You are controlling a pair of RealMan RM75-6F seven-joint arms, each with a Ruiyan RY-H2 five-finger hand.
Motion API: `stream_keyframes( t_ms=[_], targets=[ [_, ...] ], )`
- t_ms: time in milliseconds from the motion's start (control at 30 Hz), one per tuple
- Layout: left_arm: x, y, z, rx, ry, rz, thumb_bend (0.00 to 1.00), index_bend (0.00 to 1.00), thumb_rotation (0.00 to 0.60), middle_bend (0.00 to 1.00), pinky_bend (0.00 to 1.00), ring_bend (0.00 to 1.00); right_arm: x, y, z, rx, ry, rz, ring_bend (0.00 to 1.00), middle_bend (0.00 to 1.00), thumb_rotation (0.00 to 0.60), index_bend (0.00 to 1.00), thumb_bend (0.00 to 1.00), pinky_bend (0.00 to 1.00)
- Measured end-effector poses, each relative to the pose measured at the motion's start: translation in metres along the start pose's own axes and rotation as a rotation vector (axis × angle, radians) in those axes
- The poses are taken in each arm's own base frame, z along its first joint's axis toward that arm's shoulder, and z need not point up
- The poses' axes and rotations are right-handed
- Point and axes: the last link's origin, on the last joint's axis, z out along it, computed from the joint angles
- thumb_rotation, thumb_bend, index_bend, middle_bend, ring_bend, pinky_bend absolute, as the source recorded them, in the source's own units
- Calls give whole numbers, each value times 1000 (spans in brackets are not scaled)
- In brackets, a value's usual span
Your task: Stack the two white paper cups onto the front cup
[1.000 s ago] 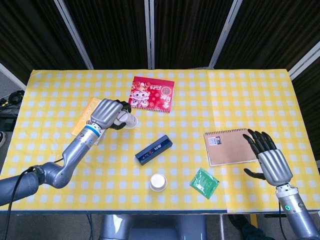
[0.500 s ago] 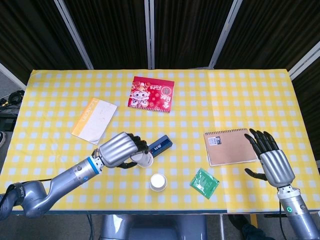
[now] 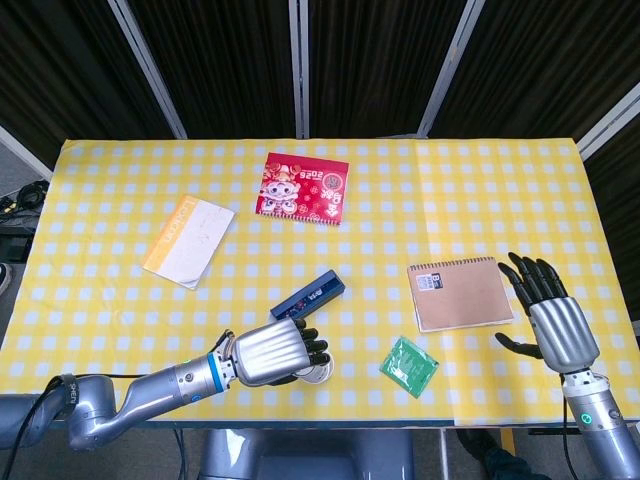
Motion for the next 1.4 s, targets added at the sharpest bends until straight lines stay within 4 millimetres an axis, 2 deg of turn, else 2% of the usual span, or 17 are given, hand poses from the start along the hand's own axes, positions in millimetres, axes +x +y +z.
stream_keyframes(
  t_ms=[433,500,567,600,667,700,767,900,1200,1400],
  targets=[
    [-7,1,11,14,-34,40,337,394,600,390,518,399,3,1,0,-4,8,9,0,0,600,0,0,0],
    [-8,1,12,17,-39,38,286,371,600,355,509,392,3,2,0,-5,9,9,0,0,600,0,0,0],
    [-9,0,13,20,-40,43,97,263,600,238,444,323,3,2,0,-4,9,9,0,0,600,0,0,0],
    [-9,0,13,22,-40,48,43,207,600,177,400,275,3,2,0,-4,9,10,0,0,600,0,0,0],
    [-12,-1,14,29,-43,58,0,47,600,28,233,101,4,2,0,-4,10,10,0,0,600,0,0,0],
    [-13,-1,14,31,-45,63,0,20,600,8,187,57,4,2,0,-4,10,10,0,0,600,0,0,0],
    [-15,-2,13,39,-47,69,0,0,600,0,98,1,4,2,0,-4,9,10,0,0,600,0,0,0],
    [-16,-4,13,51,-44,57,0,0,600,0,34,0,3,2,0,-4,7,9,0,0,600,0,0,0],
    [-10,-21,2,143,16,2,0,0,600,0,0,0,3,1,-1,0,6,7,0,0,600,0,0,0],
    [-11,-46,-23,300,60,-63,0,0,600,0,0,0,5,1,-2,-2,10,3,0,0,600,0,0,0]
  ],
)
